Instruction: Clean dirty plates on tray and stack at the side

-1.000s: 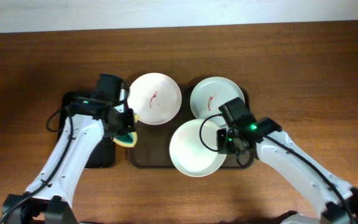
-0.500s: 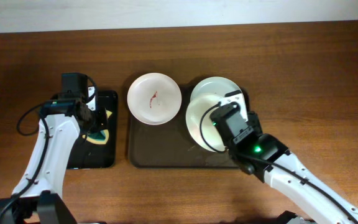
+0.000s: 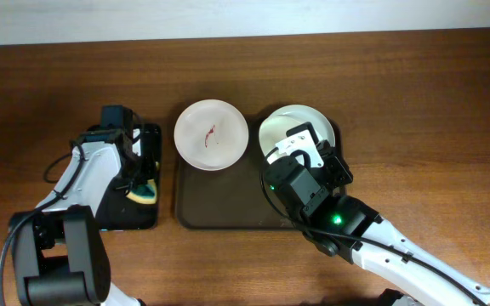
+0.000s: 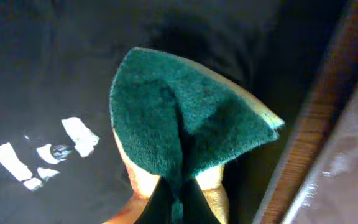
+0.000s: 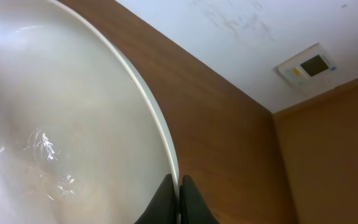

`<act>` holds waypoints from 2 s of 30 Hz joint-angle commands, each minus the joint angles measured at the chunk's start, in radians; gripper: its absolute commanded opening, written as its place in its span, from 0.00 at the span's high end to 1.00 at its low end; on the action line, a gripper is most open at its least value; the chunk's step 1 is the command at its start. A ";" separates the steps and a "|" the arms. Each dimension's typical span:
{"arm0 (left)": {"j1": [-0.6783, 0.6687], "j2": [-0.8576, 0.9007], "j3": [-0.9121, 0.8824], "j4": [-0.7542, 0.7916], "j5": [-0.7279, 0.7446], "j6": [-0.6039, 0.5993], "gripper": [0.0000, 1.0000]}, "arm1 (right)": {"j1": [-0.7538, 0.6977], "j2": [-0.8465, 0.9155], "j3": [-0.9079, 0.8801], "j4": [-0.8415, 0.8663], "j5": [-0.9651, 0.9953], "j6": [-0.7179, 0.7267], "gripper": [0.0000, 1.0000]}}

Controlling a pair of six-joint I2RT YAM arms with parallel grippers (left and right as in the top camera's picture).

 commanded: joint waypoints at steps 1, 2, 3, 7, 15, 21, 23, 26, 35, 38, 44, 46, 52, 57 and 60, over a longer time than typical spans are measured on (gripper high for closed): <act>-0.020 0.007 -0.004 0.025 0.127 -0.008 1.00 | 0.005 -0.012 0.023 0.005 0.037 0.073 0.96; -0.035 0.007 -0.004 0.029 0.127 -0.008 1.00 | 0.005 -0.012 0.023 0.005 0.037 0.080 0.96; -0.044 0.007 -0.004 0.031 0.127 -0.008 1.00 | 0.005 -0.012 0.023 0.005 0.037 0.080 0.96; -0.088 0.007 -0.004 0.054 0.127 -0.009 1.00 | 0.004 -0.012 0.023 0.005 0.037 0.101 0.96; -0.093 -0.045 0.029 0.045 0.066 -0.009 1.00 | -0.214 -0.012 0.023 -0.037 -0.360 0.330 0.96; -0.096 -0.164 0.037 0.013 0.104 -0.010 1.00 | -0.625 -0.012 0.023 -0.072 -0.785 0.447 0.96; -0.096 -0.164 0.037 -0.004 0.148 -0.010 1.00 | -0.755 -0.012 0.023 -0.085 -0.892 0.447 0.96; -0.096 -0.164 0.036 -0.010 0.154 -0.010 1.00 | -0.924 0.014 0.023 -0.113 -0.961 0.447 0.96; -0.096 -0.164 0.036 -0.011 0.153 -0.009 1.00 | -1.188 0.285 0.023 -0.127 -1.037 0.446 0.96; -0.096 -0.164 0.036 -0.011 0.153 -0.009 1.00 | -1.207 0.294 0.023 -0.090 -1.048 0.435 0.96; -0.096 -0.164 0.036 -0.010 0.153 -0.010 1.00 | -1.180 0.293 0.023 -0.002 -1.333 0.353 0.39; -0.096 -0.164 0.036 -0.010 0.153 -0.010 1.00 | -1.117 0.293 0.023 0.002 -1.459 0.282 0.38; -0.096 -0.164 0.036 -0.010 0.153 -0.010 1.00 | -0.841 0.293 0.105 -0.072 -1.464 0.182 0.39; -0.096 -0.164 0.036 -0.007 0.153 -0.009 1.00 | -0.601 0.300 0.157 -0.042 -1.344 0.273 0.34; -0.096 -0.164 0.036 -0.006 0.153 -0.010 1.00 | -0.482 0.344 0.157 0.056 -1.313 0.362 0.34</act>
